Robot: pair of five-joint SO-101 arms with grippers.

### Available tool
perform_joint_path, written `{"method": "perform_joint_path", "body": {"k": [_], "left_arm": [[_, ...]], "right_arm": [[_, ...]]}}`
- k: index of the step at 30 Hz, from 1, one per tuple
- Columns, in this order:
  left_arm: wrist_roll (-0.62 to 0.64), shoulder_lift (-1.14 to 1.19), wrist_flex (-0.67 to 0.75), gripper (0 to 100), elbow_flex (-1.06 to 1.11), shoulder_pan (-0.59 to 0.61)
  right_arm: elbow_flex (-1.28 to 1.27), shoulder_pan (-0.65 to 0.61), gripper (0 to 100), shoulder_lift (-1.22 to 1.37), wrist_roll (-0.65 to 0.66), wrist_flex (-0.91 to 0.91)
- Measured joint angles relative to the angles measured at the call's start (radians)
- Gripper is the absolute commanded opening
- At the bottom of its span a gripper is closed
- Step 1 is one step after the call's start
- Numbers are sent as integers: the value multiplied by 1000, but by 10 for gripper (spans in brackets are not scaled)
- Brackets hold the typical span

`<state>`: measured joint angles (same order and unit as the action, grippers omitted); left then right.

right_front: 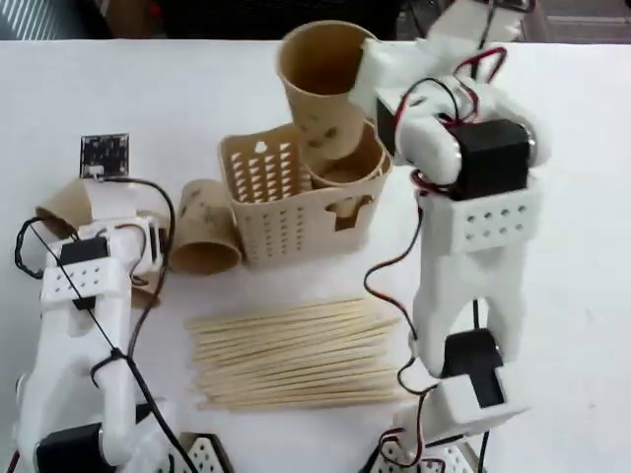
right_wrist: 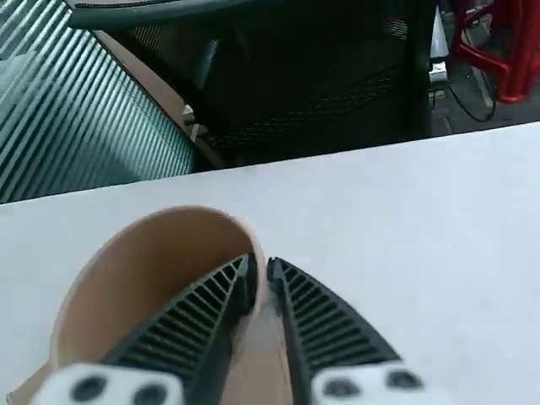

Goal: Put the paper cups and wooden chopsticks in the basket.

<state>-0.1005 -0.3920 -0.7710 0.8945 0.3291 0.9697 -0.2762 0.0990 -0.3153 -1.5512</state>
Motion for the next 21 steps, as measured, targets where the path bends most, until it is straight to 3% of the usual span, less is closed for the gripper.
{"method": "perform_joint_path", "body": {"k": [9,21], "left_arm": [[0,0,0,173,0,0],[0,0,0,173,0,0]], "right_arm": [[0,41,17,170,0,25],[-2,95,17,176,0,25]]}}
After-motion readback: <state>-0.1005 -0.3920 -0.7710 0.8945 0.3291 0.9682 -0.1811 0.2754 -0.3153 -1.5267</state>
